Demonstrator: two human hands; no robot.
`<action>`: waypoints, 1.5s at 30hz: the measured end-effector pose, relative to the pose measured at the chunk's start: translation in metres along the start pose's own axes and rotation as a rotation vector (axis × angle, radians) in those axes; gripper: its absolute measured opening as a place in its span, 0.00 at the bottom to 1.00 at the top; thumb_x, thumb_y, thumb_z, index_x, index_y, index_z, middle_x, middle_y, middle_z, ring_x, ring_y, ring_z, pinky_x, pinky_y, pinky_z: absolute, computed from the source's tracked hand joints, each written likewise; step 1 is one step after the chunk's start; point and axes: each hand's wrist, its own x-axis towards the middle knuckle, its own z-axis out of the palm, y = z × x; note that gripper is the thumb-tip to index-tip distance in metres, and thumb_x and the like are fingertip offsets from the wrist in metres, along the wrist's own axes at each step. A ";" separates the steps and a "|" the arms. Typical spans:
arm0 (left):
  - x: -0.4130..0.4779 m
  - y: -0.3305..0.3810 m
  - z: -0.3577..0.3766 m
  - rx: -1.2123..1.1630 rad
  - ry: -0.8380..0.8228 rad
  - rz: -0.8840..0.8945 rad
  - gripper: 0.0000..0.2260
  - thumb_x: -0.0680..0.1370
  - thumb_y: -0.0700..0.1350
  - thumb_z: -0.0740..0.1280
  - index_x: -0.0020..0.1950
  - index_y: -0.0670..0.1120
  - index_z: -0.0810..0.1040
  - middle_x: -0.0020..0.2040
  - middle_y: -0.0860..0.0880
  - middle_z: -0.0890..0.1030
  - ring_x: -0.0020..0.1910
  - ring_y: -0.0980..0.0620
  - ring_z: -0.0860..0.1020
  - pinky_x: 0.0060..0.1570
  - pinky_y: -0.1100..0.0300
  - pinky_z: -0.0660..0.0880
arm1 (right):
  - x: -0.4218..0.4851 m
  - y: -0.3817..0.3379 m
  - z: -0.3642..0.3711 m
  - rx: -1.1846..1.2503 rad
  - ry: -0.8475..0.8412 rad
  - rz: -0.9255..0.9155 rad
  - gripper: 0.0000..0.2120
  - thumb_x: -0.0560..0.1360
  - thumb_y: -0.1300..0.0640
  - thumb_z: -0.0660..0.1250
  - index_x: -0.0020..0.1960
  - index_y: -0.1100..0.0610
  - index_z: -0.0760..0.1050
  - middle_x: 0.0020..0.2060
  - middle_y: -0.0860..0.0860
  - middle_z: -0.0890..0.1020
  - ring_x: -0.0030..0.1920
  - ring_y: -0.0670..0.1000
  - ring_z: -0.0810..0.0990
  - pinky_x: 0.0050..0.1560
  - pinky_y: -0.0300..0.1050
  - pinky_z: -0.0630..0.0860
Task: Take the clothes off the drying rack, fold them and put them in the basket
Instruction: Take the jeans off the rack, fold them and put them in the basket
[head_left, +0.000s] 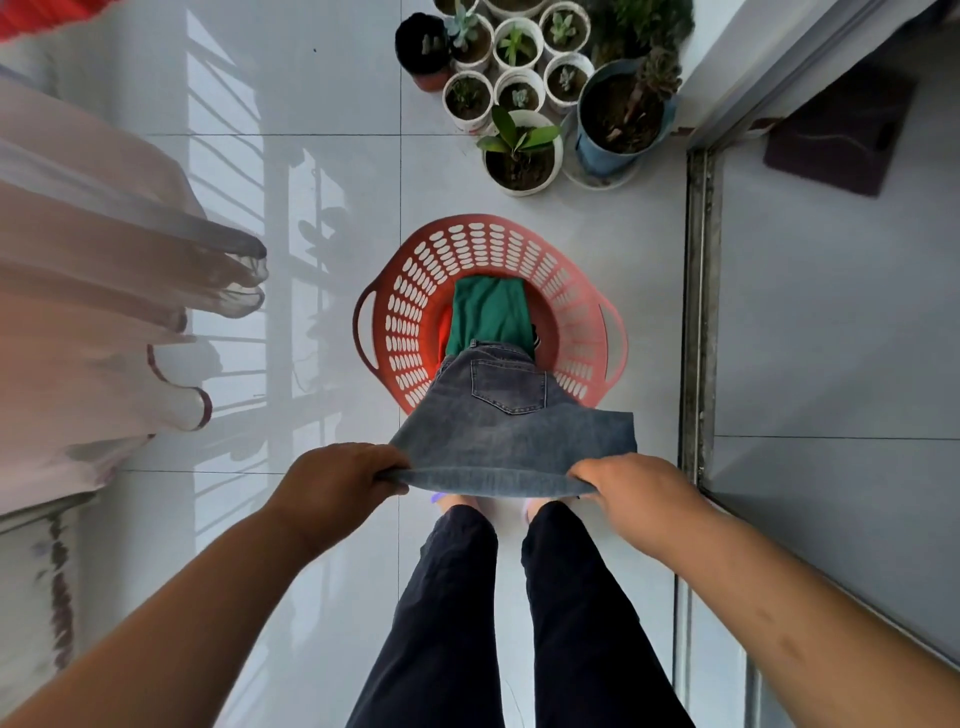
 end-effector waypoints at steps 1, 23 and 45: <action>0.002 0.000 -0.004 -0.008 0.018 0.004 0.10 0.78 0.50 0.68 0.58 0.56 0.81 0.52 0.56 0.84 0.49 0.54 0.80 0.50 0.62 0.75 | 0.003 0.000 -0.006 0.003 0.006 0.003 0.15 0.79 0.60 0.58 0.61 0.46 0.73 0.48 0.49 0.80 0.47 0.53 0.78 0.41 0.44 0.68; 0.036 0.004 -0.120 0.015 0.621 0.267 0.11 0.71 0.47 0.74 0.50 0.44 0.85 0.44 0.46 0.86 0.39 0.44 0.84 0.42 0.54 0.79 | 0.003 -0.022 -0.143 0.062 0.659 -0.051 0.20 0.75 0.65 0.67 0.65 0.52 0.77 0.57 0.52 0.83 0.54 0.59 0.82 0.50 0.53 0.79; 0.088 -0.036 0.060 -0.009 0.090 0.003 0.16 0.78 0.54 0.65 0.64 0.51 0.79 0.58 0.48 0.83 0.52 0.46 0.82 0.56 0.57 0.75 | 0.097 0.018 0.009 -0.086 0.121 0.009 0.24 0.77 0.61 0.58 0.71 0.43 0.69 0.64 0.45 0.78 0.64 0.50 0.75 0.61 0.41 0.69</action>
